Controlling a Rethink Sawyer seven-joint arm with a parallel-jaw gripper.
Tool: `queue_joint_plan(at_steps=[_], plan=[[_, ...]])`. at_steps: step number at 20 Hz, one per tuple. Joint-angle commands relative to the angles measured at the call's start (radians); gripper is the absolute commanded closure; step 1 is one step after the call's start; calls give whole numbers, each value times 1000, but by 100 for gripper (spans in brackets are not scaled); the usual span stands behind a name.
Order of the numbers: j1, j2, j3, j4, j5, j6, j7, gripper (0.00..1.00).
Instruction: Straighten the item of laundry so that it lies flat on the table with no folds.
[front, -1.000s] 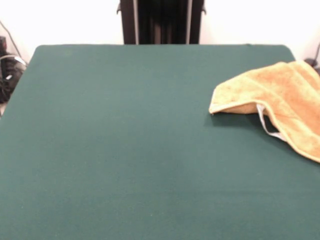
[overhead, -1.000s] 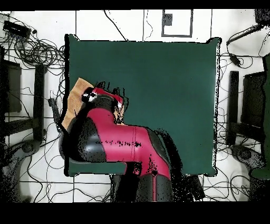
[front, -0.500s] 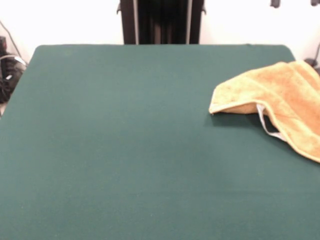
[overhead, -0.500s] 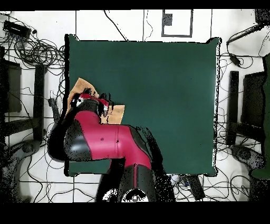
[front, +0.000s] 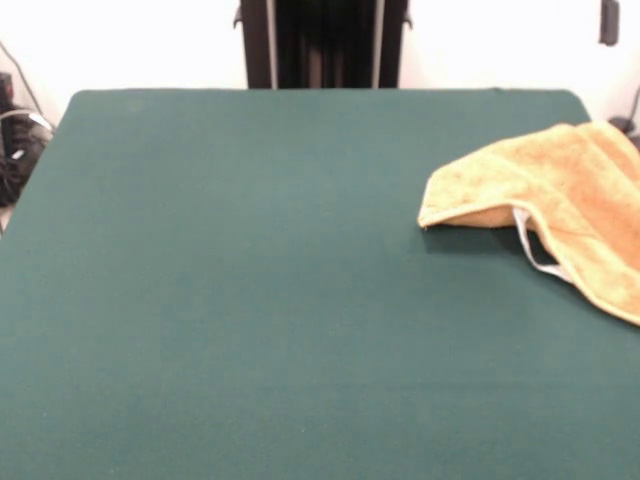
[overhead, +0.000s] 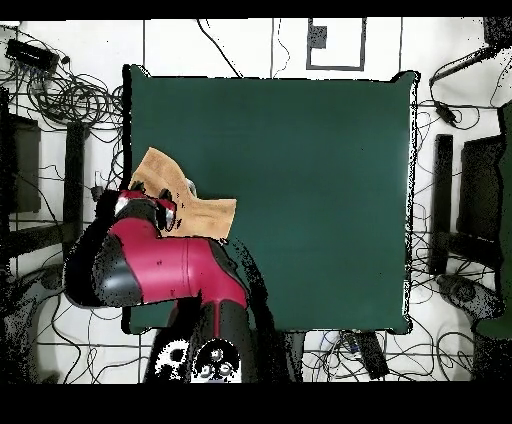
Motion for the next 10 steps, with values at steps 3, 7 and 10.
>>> queue_joint_plan(at_steps=[3, 7, 10], plan=[[-19, 61, 69, 116, 15, 111, 99, 0], [-67, 52, 83, 111, -23, 139, 28, 0], [-66, 90, 70, 93, -48, 145, 17, 0]])
